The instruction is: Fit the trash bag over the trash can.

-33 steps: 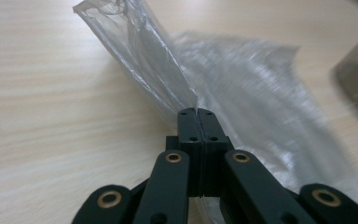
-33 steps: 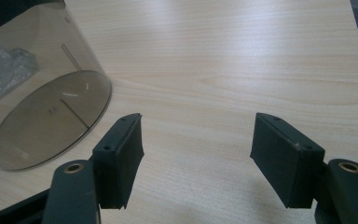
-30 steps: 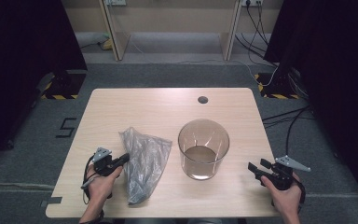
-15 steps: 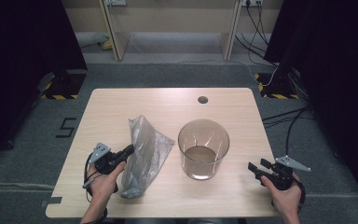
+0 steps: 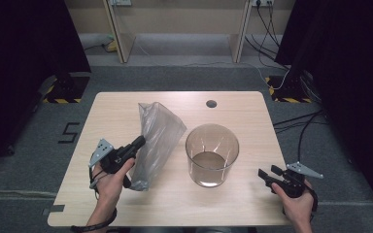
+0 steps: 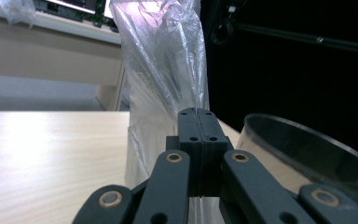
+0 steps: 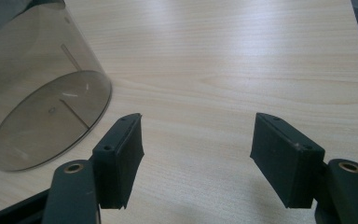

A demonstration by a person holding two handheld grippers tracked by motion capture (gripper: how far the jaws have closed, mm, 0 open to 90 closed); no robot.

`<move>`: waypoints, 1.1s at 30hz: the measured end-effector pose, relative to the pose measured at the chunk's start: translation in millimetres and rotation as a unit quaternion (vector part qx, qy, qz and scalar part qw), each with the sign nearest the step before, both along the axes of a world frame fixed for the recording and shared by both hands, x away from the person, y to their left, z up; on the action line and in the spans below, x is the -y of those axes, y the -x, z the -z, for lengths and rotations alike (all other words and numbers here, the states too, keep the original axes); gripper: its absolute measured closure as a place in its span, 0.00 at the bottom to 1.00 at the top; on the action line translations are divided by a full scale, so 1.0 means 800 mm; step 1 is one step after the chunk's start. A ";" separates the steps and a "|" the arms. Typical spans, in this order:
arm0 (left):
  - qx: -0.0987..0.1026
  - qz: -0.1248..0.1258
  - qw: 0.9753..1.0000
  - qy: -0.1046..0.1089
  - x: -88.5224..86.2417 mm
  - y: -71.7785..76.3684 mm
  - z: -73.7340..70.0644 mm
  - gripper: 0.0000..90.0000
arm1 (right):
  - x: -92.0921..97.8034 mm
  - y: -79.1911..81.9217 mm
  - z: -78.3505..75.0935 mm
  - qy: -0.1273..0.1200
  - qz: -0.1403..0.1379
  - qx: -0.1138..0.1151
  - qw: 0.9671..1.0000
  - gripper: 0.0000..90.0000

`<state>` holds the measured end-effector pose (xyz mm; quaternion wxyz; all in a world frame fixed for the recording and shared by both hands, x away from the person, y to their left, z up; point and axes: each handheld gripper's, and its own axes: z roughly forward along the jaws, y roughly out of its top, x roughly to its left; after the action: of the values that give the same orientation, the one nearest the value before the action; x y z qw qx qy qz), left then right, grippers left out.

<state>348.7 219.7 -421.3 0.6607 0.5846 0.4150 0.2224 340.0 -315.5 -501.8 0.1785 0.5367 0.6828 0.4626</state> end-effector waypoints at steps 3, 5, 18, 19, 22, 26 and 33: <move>0.014 0.001 1.000 0.012 0.005 -0.005 -0.011 1.00 | -0.001 0.000 0.000 -0.001 0.000 -0.002 1.000 0.38; 0.023 0.005 0.999 0.023 0.009 -0.010 -0.020 1.00 | -0.001 0.000 0.000 -0.001 -0.001 -0.002 1.000 0.38; 0.089 0.050 0.993 0.058 0.047 -0.035 -0.078 1.00 | -0.001 0.000 0.001 -0.001 -0.003 -0.004 1.000 0.38; 0.095 0.053 0.992 0.063 0.051 -0.036 -0.083 1.00 | -0.001 -0.001 0.001 0.000 -0.004 -0.003 1.000 0.38; 0.111 0.062 0.990 0.068 0.061 -0.041 -0.093 1.00 | -0.002 -0.001 0.002 0.000 -0.004 -0.003 1.000 0.38; 0.148 0.069 0.985 0.064 0.074 -0.053 -0.104 1.00 | -0.003 -0.001 0.002 0.001 -0.005 -0.003 1.000 0.38; 0.136 0.092 0.982 0.092 0.115 -0.064 -0.114 1.00 | -0.003 -0.001 0.003 0.002 -0.007 -0.003 1.000 0.38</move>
<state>400.2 127.7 -329.9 0.7796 0.5216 0.2837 0.1990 341.0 -312.7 -504.1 0.1742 0.5328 0.6880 0.4610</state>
